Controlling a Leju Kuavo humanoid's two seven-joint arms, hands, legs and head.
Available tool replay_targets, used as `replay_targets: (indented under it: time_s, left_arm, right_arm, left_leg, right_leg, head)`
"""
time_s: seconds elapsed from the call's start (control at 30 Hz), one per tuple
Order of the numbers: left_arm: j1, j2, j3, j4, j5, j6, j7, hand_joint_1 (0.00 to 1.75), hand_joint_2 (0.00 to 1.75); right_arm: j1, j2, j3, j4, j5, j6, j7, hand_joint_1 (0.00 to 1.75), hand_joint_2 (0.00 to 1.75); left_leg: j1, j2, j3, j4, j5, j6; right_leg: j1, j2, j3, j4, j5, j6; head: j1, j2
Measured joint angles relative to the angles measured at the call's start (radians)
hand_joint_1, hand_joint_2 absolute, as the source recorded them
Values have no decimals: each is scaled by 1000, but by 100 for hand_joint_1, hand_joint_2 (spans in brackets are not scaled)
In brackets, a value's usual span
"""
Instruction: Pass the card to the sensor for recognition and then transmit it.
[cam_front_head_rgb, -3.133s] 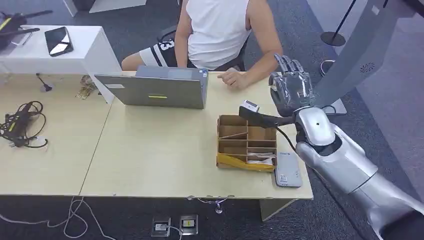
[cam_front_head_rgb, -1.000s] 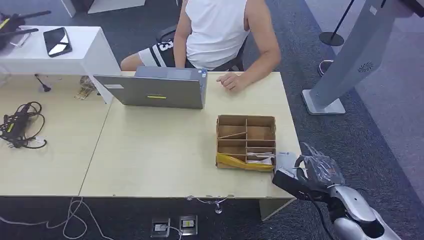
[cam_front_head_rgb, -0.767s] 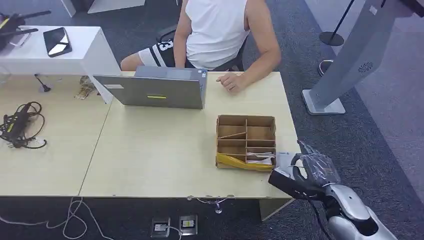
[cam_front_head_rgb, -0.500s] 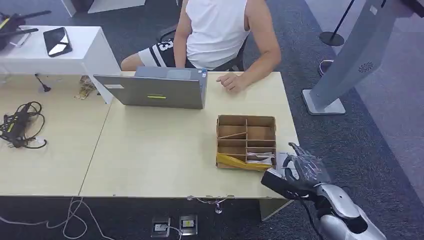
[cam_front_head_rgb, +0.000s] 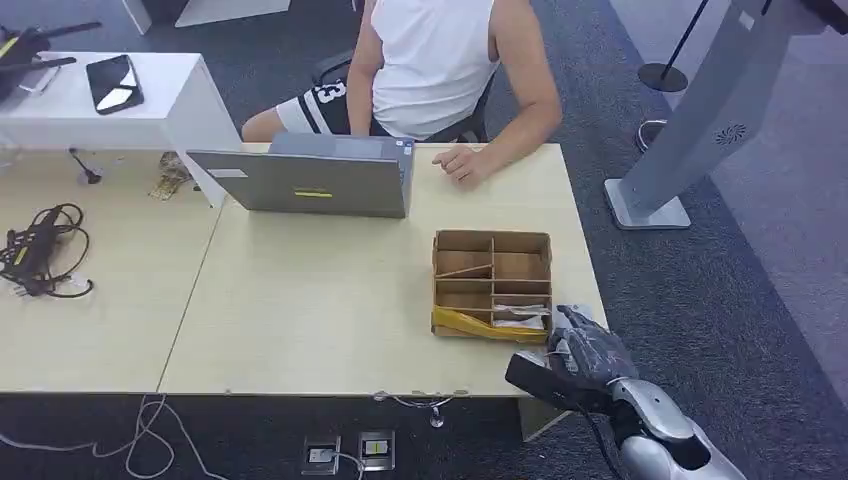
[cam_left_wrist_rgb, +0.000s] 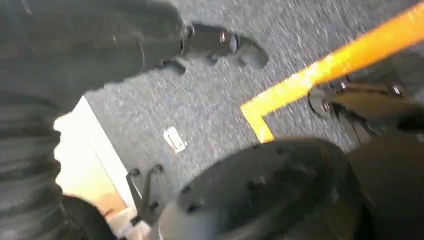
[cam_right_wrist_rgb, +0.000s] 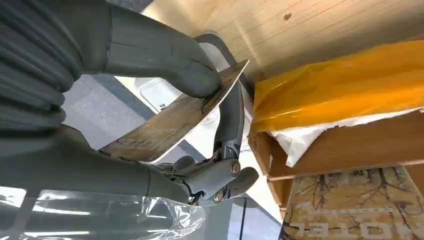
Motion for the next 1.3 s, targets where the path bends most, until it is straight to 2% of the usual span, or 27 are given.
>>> replay_targets:
  time_s: [0.07, 0.93, 1.3]
  left_arm:
    - [-1, -5, -23, 0, 0, 51, 7, 0, 175]
    - [-1, -6, -24, 0, 12, 51, 9, 0, 175]
    - [-1, -5, -39, 0, 16, 51, 1, 0, 175]
  right_arm:
    - [-2, 13, 30, 41, -18, 6, 6, 175, 175]
    - [-16, 31, 35, 88, -21, -15, -25, 175, 175]
    - [-52, 7, 24, 75, 1, -20, 29, 175, 175]
  left_leg:
    - [0, 1, 1, 0, 0, 0]
    - [0, 2, 3, 0, 0, 0]
    - [0, 2, 2, 0, 0, 0]
  right_leg:
    - [0, 0, 0, 0, 0, 0]
    - [0, 4, 2, 0, 0, 0]
    - [0, 4, 2, 0, 0, 0]
  head:
    - [0, 0]
    - [0, 0]
    - [0, 0]
